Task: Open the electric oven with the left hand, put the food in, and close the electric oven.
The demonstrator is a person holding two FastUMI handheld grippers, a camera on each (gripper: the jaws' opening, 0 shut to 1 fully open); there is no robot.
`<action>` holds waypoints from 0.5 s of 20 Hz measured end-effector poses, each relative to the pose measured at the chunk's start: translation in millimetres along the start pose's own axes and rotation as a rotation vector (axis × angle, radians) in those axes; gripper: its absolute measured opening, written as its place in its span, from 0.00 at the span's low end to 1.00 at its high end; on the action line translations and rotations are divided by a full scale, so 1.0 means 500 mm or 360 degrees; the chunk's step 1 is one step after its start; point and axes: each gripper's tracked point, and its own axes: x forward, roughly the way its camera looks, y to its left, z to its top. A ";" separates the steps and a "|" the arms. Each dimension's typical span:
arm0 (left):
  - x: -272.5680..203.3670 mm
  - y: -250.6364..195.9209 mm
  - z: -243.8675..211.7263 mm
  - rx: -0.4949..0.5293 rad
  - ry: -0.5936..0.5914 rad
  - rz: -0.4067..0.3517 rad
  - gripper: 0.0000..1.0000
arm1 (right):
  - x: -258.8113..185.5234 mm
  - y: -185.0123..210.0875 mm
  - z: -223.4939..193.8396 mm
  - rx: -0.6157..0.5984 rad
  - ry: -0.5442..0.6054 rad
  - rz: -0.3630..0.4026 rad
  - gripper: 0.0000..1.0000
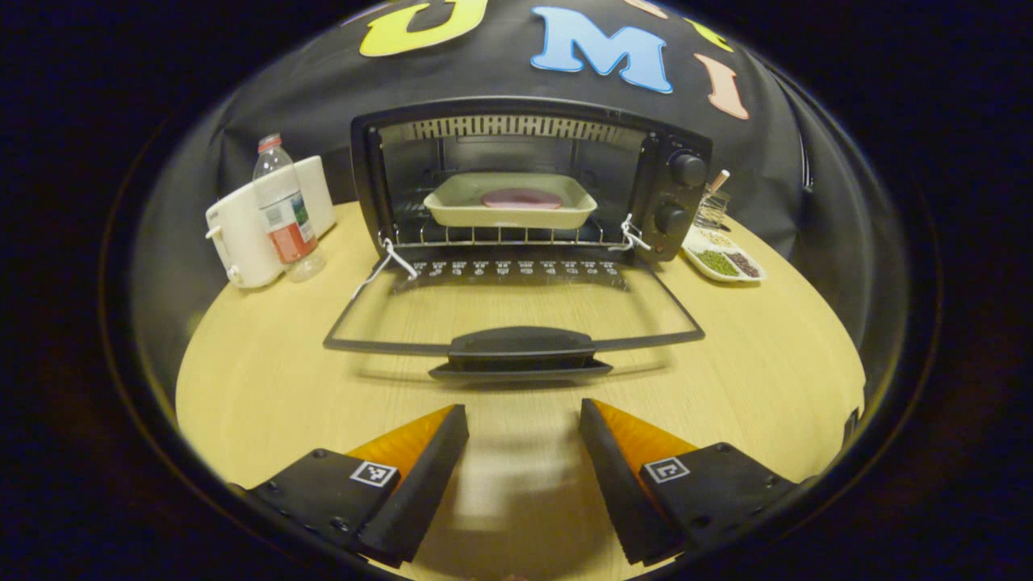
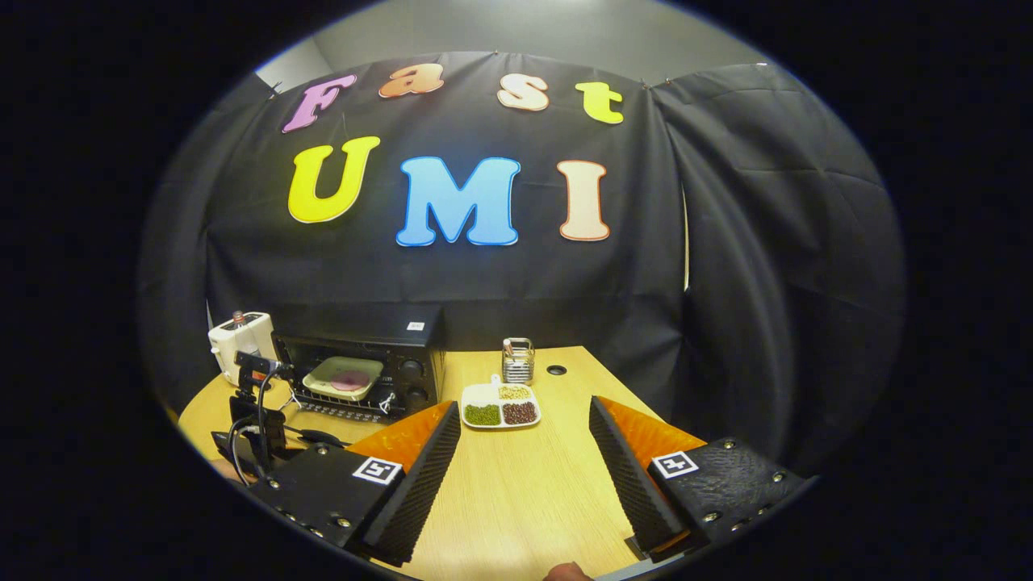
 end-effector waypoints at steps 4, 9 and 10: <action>0.026 0.004 0.014 0.0048 -0.0004 0.0068 0.92 | -0.010 -0.011 -0.010 -0.0053 0.0029 -0.0033 0.97; 0.021 0.003 0.017 0.0065 -0.0045 0.0100 0.98 | -0.010 0.011 -0.027 -0.0088 0.0061 0.0014 0.97; 0.021 0.003 0.019 0.0074 -0.0050 0.0112 0.95 | -0.007 0.016 -0.027 -0.0085 0.0061 0.0023 0.96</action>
